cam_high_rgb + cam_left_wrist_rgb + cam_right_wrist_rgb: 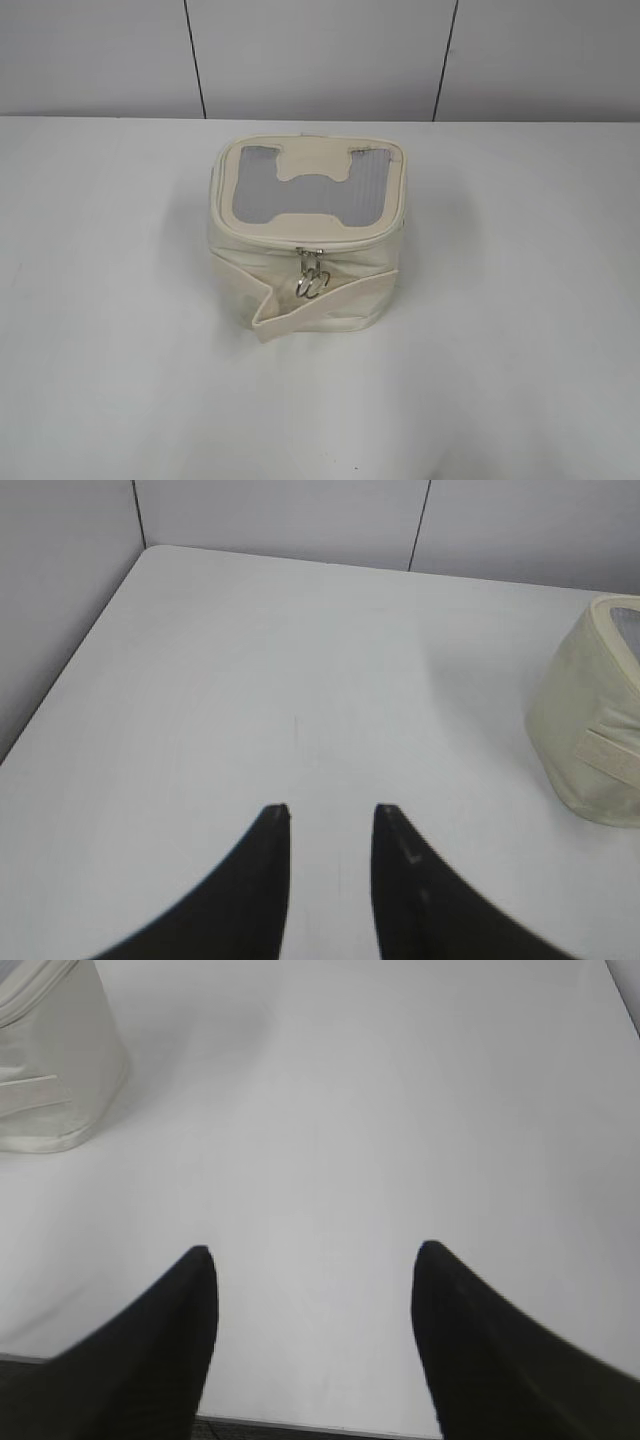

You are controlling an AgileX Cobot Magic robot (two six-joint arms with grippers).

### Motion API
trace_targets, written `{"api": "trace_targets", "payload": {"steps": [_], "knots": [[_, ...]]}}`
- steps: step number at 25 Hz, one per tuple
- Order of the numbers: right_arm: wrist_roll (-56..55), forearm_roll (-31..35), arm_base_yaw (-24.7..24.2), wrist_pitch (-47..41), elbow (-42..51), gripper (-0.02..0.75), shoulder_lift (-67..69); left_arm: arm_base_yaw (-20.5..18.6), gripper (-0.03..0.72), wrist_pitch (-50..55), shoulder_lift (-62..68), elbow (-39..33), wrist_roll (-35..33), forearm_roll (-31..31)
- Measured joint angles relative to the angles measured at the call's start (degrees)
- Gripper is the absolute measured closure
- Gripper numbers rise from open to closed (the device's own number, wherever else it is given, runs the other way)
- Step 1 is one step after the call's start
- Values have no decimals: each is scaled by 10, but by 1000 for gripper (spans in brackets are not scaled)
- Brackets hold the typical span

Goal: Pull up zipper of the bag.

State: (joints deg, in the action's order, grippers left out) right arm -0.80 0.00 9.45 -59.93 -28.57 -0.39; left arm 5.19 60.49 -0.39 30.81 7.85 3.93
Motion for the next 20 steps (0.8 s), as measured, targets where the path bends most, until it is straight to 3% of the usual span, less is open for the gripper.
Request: {"api": "trace_targets", "payload": {"steps": [11,16,20], "knots": [[1,0,0,1,0,251,0,0,459,0,0,0,-2,0],[0,0,0,1,0,251,0,0,459,0,0,0,-83,-43],[0,0,0,1,0,251,0,0,459,0,0,0,-108,-62]]}}
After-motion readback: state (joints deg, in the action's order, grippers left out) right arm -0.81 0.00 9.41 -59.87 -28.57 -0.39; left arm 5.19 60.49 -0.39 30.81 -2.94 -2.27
